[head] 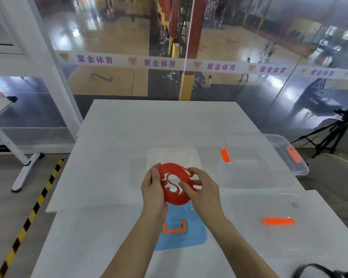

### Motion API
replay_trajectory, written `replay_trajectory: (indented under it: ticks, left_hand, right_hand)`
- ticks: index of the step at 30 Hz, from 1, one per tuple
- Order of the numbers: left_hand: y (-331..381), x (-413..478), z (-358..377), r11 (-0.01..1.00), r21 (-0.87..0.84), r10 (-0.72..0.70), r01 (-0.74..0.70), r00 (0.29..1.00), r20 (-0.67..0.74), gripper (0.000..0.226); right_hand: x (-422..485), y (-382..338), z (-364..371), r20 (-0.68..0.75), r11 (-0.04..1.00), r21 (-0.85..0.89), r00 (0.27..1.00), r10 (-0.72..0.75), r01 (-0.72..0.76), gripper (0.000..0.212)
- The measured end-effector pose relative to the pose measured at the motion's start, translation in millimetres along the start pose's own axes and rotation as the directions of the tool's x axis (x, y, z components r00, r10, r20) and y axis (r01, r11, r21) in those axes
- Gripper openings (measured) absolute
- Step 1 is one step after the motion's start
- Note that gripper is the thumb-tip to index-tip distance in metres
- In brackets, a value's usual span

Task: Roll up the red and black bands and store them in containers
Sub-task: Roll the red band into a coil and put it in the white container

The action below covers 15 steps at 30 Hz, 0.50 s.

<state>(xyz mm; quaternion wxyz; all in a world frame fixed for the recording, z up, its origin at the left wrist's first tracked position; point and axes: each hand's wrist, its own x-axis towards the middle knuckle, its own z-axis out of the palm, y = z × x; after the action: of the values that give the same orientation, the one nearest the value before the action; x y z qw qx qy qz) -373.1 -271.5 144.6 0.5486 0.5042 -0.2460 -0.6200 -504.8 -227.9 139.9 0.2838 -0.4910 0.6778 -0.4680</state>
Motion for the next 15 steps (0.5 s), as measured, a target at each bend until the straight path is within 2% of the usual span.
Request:
replay_trajectory:
  ticks: [4,7,13,15]
  left_hand:
    - [-4,33,7,0.999,-0.036,-0.042,0.039,0.997,-0.065,0.029]
    - [-12,61,8,0.998,-0.007,-0.067,0.067,0.995,-0.077,0.028]
    - [-25,115,11,0.985,0.151,-0.080,0.081,0.997,-0.009,0.032]
    - [-27,133,10,0.965,0.255,-0.061,0.058,0.998,0.006,0.033]
  right_hand:
    - [27,12,13,0.060,0.998,0.026,0.997,0.052,-0.053,0.049]
    - [53,19,18,0.092,0.998,-0.024,0.994,0.060,-0.058,0.045]
    - [110,40,40,0.112,0.994,-0.092,0.991,0.068,-0.058,0.035]
    - [131,48,47,0.138,0.991,-0.103,0.986,0.097,-0.083,0.032]
